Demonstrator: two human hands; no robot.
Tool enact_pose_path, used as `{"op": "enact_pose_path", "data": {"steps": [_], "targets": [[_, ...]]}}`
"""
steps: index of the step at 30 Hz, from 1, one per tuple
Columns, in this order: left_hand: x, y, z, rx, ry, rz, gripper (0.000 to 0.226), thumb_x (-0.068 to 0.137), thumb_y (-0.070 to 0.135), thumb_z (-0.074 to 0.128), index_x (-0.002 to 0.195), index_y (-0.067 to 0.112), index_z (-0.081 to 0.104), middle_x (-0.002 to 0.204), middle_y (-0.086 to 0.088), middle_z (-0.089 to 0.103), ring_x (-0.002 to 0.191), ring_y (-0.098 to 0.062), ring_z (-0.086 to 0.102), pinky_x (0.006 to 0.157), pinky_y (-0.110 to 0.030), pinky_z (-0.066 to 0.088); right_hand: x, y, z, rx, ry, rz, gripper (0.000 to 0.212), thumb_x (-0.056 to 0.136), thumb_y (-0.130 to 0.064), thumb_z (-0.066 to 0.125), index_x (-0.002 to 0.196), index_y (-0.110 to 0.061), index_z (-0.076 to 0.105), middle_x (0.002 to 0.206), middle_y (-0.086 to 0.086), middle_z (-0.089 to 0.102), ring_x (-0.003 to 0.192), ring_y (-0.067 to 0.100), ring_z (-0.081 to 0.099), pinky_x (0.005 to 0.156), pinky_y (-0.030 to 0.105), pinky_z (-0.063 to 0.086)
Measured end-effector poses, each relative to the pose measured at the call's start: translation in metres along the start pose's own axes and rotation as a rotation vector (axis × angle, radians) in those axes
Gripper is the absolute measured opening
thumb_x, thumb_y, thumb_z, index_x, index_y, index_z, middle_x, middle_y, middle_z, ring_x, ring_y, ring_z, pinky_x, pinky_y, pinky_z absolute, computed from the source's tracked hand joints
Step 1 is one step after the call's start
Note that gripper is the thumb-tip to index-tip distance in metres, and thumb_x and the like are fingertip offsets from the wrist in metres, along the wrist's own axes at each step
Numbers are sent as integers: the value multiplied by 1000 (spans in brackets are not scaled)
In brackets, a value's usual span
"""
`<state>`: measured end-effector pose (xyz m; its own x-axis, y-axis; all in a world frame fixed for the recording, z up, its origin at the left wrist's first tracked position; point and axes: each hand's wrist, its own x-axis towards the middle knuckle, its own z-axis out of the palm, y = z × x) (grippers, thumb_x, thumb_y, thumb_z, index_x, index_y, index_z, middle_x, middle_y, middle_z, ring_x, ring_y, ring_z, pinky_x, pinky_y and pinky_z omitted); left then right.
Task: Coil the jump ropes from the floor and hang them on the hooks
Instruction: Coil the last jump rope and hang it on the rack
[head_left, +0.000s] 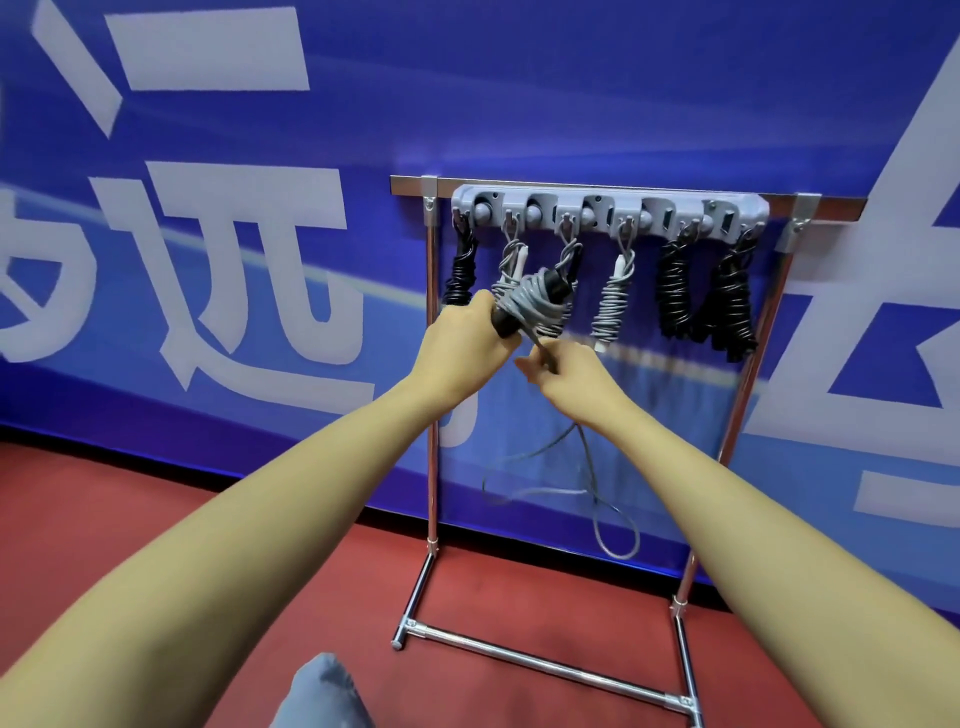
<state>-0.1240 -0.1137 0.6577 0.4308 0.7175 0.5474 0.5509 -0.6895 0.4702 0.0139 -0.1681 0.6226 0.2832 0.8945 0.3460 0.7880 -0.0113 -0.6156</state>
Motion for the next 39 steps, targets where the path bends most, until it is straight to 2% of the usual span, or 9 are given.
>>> {"op": "enact_pose_path", "data": {"steps": [5,9,16,20,22,25,27,31,39], "targets": [[7,-12,15,117,-17,-136,18,90,18,48,100,4,50,92,-17,58,81,-37,53,63,-35,39,-6,-12,-3,-316,-41,-49,37,91,-28,55,61,-15,38,60,-1,45,61,19,41,54,30,33],[5,-29,22,314,-84,-162,10,93,12,50,97,3,47,88,-13,51,77,-34,49,62,-36,35,-14,-17,-6,-466,-59,-177,22,84,-21,54,67,-11,46,63,7,49,66,25,40,54,30,31],[-2,-42,29,728,-304,75,17,87,-7,47,86,10,44,66,-2,36,73,-29,50,61,-32,36,-13,-28,-10,-776,-73,-472,20,90,-13,45,101,-12,62,94,9,65,85,34,59,54,30,24],[-9,-48,32,922,-433,309,15,85,-3,49,81,12,49,72,-5,44,79,-33,61,59,-32,38,-7,-23,-11,-467,115,-299,27,91,-8,47,112,-13,63,107,6,67,97,32,60,69,38,49],[-13,-51,33,915,-482,364,15,83,1,52,74,11,46,70,-5,51,72,-32,59,56,-29,34,-4,-18,-7,-208,153,-144,19,93,-12,52,103,-16,67,92,4,67,82,30,58,70,41,52],[-16,-54,32,892,-425,609,41,49,3,73,49,15,33,49,-4,54,38,-24,49,43,-17,19,-4,-12,0,-191,109,-2,23,92,-33,59,86,-14,70,66,-1,55,71,23,49,56,30,37],[-12,-62,32,781,-324,785,26,43,3,61,41,16,39,38,-3,42,26,-19,39,40,-15,24,-5,-12,0,-234,100,60,38,87,-46,63,75,-10,68,60,-1,52,70,23,49,56,29,33],[-18,-64,30,732,-161,1028,23,67,5,35,49,12,49,45,-3,43,34,-21,41,40,-20,30,-3,-8,-3,-426,83,15,49,88,-55,57,72,-9,61,73,4,60,77,26,53,62,30,36],[-2,-54,13,733,12,1266,24,71,3,68,59,13,51,56,-3,44,47,-21,43,45,-29,36,-3,3,-11,-799,112,-200,43,102,-45,30,74,-15,42,72,4,49,77,33,60,59,31,29]]}}
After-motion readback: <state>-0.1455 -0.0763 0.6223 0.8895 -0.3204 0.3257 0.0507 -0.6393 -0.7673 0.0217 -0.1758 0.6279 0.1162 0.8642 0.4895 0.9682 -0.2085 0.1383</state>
